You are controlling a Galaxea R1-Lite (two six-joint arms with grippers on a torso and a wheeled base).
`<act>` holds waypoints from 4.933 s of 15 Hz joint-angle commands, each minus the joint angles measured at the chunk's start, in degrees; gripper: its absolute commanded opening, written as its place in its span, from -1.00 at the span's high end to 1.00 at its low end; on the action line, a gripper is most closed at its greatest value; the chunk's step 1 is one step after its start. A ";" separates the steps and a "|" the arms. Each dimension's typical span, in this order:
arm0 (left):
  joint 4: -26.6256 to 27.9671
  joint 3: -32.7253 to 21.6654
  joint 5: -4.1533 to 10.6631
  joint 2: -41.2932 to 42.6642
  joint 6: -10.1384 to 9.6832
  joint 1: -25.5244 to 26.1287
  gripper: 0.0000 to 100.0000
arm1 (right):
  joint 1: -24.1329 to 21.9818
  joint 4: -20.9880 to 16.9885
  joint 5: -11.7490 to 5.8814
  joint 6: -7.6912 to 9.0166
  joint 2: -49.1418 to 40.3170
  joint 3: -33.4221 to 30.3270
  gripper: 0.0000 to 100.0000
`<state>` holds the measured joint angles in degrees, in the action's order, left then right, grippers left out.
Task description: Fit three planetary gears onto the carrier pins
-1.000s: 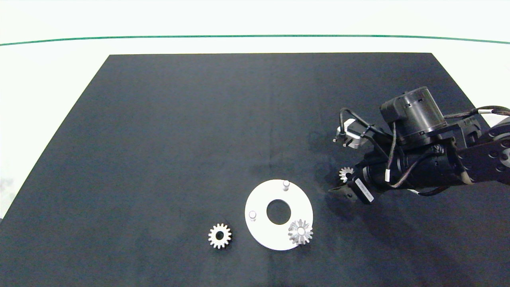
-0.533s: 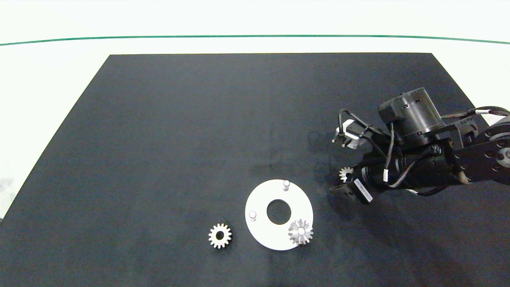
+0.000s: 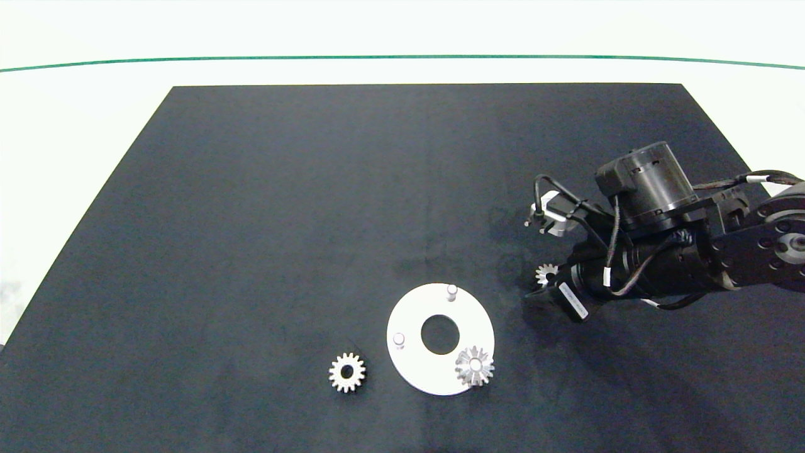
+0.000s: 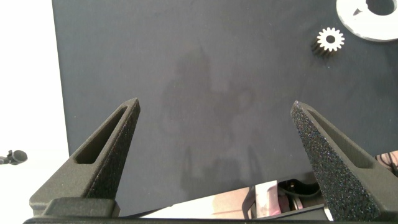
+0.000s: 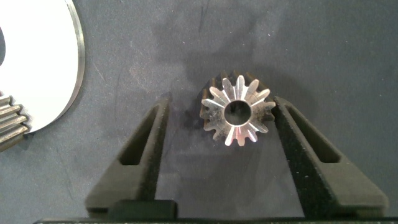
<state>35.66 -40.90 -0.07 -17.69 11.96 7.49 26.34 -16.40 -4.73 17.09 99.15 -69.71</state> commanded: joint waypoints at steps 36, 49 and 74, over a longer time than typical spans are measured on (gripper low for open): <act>0.20 0.29 -0.01 0.11 -0.01 0.51 -1.00 | 18.22 -5.05 -5.29 0.22 -5.98 -4.03 0.62; 0.20 0.29 -0.01 0.02 -0.01 0.69 -1.00 | 19.18 -5.14 -7.22 0.14 5.18 -12.21 0.62; 0.11 -0.06 -0.01 0.02 -0.09 1.30 -1.00 | 18.22 -5.05 -7.14 -0.66 9.75 -15.90 0.62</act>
<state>35.63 -40.95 -0.10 -17.63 11.81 8.75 44.62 -21.32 -11.79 16.31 108.63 -85.60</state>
